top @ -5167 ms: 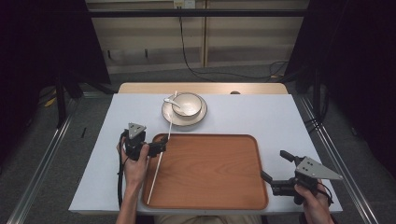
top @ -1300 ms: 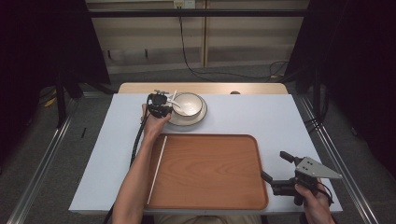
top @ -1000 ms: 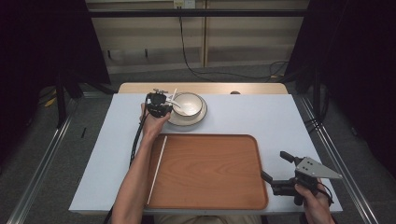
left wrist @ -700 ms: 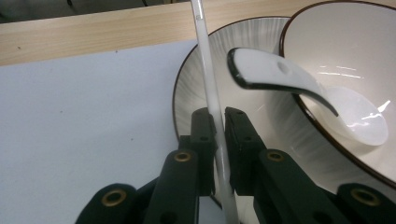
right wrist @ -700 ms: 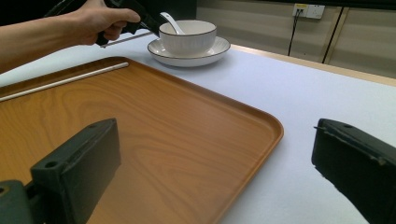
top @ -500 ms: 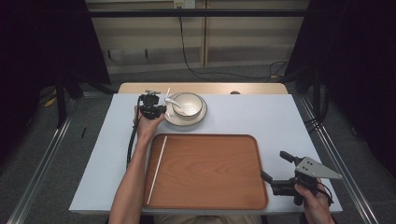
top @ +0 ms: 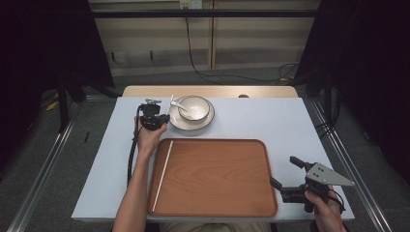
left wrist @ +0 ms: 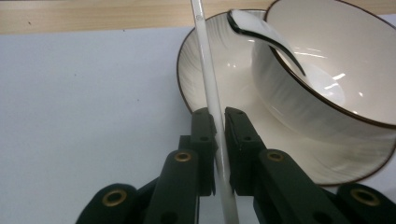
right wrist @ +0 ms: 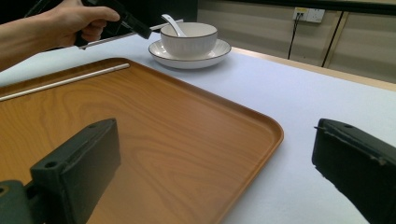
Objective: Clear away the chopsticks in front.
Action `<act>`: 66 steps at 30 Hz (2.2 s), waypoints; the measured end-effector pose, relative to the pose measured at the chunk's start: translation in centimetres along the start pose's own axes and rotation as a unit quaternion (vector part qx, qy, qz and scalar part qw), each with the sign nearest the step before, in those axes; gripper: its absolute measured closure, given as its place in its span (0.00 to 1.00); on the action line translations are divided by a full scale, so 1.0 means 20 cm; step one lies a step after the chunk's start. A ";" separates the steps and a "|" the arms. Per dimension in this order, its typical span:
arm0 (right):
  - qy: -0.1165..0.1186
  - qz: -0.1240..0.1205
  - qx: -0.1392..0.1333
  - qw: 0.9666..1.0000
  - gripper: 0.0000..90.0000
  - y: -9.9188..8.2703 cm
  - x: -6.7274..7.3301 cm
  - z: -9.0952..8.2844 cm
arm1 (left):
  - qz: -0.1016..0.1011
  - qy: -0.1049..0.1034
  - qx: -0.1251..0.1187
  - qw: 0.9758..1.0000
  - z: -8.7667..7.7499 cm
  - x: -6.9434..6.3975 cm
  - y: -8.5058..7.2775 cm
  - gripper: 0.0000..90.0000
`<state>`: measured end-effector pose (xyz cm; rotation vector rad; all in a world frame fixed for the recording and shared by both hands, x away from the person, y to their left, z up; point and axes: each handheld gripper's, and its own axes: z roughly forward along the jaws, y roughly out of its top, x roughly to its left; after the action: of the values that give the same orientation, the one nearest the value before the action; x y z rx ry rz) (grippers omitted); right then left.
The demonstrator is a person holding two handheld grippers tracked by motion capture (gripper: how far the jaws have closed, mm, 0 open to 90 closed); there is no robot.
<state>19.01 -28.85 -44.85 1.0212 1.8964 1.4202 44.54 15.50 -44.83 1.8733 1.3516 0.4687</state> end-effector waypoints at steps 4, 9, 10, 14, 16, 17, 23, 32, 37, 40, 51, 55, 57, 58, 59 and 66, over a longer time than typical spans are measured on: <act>0.000 0.000 0.000 1.000 0.01 0.00 0.00 0.00 | -0.001 0.001 0.000 1.000 -0.03 -0.01 -0.03 0.92; -0.001 -0.005 -0.001 1.000 0.01 0.00 0.00 0.00 | -0.003 0.003 -0.003 1.000 -0.08 -0.03 -0.06 0.92; -0.003 -0.005 0.000 1.000 0.01 0.00 0.00 0.00 | -0.006 -0.006 -0.003 1.000 -0.08 -0.03 -0.07 0.92; 0.000 -0.006 0.001 1.000 0.01 0.00 0.00 0.00 | 0.000 0.008 -0.001 1.000 -0.11 -0.05 -0.11 0.92; 0.001 -0.006 -0.002 1.000 0.01 0.00 0.00 0.00 | -0.002 0.006 -0.001 1.000 -0.12 -0.05 -0.13 0.92; 0.001 -0.004 -0.003 1.000 0.01 0.00 0.00 0.00 | -0.002 0.008 -0.001 1.000 -0.13 -0.05 -0.14 0.92; 0.001 -0.006 -0.006 1.000 0.01 0.00 0.00 0.00 | 0.002 0.002 -0.001 1.000 -0.17 -0.06 -0.16 0.92; 0.000 -0.006 -0.009 1.000 0.01 0.00 0.01 0.00 | 0.011 0.006 -0.007 1.000 -0.23 -0.08 -0.20 0.92; -0.003 -0.006 -0.010 1.000 0.01 0.00 0.00 0.00 | 0.012 0.006 -0.008 1.000 -0.27 -0.08 -0.23 0.92; -0.006 -0.005 -0.007 1.000 0.01 0.00 0.00 0.00 | 0.020 0.010 -0.010 1.000 -0.29 -0.11 -0.25 0.92; -0.006 -0.003 -0.009 1.000 0.01 0.00 0.01 0.00 | 0.012 -0.013 -0.024 1.000 -0.37 -0.16 -0.34 0.92; -0.006 -0.005 -0.011 1.000 0.01 0.00 0.01 0.00 | 0.014 -0.003 -0.021 1.000 -0.38 -0.20 -0.37 0.92; -0.008 -0.005 -0.011 1.000 0.01 0.00 0.01 0.00 | 0.008 -0.006 -0.021 1.000 -0.39 -0.21 -0.38 0.92; -0.007 -0.007 -0.010 1.000 0.01 0.00 0.01 0.00 | 0.007 -0.004 -0.021 1.000 -0.39 -0.21 -0.39 0.92; -0.007 -0.007 -0.010 1.000 0.01 0.00 0.01 0.00 | 0.000 -0.006 -0.022 1.000 -0.39 -0.22 -0.39 0.92; -0.007 -0.009 -0.013 1.000 0.01 0.01 0.01 0.00 | -0.001 -0.015 -0.018 1.000 -0.43 -0.26 -0.44 0.92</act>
<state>18.94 -28.68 -44.75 0.9976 1.8683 1.4207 31.29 15.12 -45.27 1.8422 1.3175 0.4599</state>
